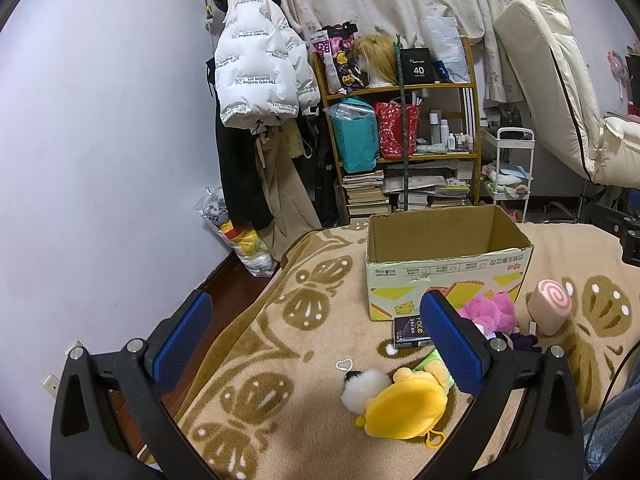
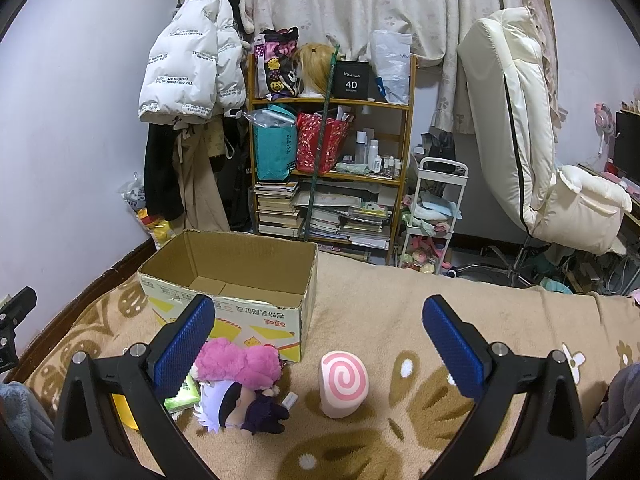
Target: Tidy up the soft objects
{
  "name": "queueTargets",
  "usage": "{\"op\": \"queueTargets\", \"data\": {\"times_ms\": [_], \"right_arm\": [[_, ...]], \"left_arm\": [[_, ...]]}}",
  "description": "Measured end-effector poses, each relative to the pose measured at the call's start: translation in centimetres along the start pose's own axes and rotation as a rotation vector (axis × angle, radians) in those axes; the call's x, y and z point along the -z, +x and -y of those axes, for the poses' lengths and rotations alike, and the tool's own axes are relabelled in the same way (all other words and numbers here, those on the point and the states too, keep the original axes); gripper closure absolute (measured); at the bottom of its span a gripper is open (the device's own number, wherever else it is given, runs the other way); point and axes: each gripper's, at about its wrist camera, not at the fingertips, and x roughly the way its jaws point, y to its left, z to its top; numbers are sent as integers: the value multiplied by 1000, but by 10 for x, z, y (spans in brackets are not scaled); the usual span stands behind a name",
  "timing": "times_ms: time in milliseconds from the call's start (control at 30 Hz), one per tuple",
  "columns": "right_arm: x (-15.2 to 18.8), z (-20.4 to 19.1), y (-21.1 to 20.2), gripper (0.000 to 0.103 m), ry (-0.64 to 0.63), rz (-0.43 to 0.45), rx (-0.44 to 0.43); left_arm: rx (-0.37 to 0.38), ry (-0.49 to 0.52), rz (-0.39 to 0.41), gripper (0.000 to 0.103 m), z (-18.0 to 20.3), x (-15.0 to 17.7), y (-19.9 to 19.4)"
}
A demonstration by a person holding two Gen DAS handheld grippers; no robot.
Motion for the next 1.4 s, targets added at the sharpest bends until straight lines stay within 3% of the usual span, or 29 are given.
{"op": "queueTargets", "data": {"times_ms": [1000, 1400], "right_arm": [[-4, 0, -3, 0, -5, 5, 1], [3, 3, 27, 0, -5, -85, 28]], "left_arm": [[-2, 0, 0, 1, -4, -1, 0], [2, 27, -77, 1, 7, 6, 22]]}}
